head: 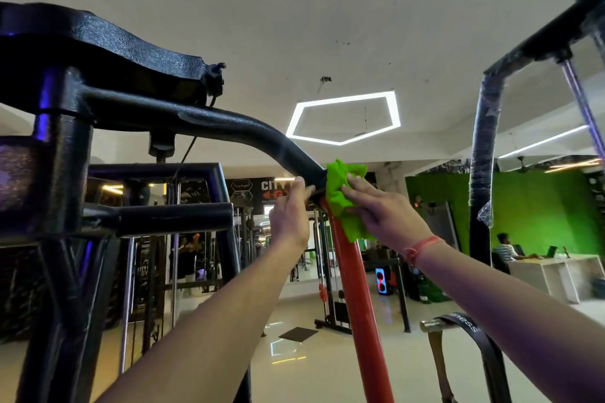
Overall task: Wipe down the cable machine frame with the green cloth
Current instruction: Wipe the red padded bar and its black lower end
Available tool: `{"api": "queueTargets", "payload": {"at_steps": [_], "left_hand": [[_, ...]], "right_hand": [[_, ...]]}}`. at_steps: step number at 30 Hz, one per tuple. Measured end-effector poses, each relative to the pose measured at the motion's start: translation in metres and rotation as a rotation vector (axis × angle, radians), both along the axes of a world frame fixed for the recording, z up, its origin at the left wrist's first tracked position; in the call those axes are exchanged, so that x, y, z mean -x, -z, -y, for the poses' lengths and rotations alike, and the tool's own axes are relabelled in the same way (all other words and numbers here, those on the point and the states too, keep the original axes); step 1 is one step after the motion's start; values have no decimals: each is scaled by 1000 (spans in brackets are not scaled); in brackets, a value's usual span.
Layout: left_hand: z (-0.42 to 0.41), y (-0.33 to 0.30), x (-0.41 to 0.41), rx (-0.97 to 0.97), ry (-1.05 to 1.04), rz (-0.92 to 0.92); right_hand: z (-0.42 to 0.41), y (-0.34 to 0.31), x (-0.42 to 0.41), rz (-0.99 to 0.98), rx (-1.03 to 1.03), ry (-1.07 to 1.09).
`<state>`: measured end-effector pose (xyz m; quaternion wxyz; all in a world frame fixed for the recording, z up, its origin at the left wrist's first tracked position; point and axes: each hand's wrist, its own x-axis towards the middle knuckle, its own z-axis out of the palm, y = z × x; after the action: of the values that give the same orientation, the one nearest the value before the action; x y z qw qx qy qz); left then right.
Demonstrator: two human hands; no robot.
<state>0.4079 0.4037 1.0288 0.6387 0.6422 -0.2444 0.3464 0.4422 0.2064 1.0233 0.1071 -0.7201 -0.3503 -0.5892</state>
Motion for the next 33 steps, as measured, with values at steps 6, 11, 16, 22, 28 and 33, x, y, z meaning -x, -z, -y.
{"api": "queueTargets", "payload": {"at_steps": [6,11,16,22,28,33], "left_hand": [[2,6,-18,83,-75,-5],[-1,12,-27,26,-52,19],[-1,6,-33,57,-76,21],[-1,11,-32,41,-59,51],[-1,7,-32,57,-76,51],[2,12,-27,59,-54,34]], "right_hand": [[-29,-38,0,-92,-71,-154],[0,17,-16,-44,-221,-180],[-22,-26,-9,-31,-315,-248],[-7,7,-15,136,-239,-153],[-16,-35,-3,46,-117,-55],[7,3,-5,51,-45,1]]}}
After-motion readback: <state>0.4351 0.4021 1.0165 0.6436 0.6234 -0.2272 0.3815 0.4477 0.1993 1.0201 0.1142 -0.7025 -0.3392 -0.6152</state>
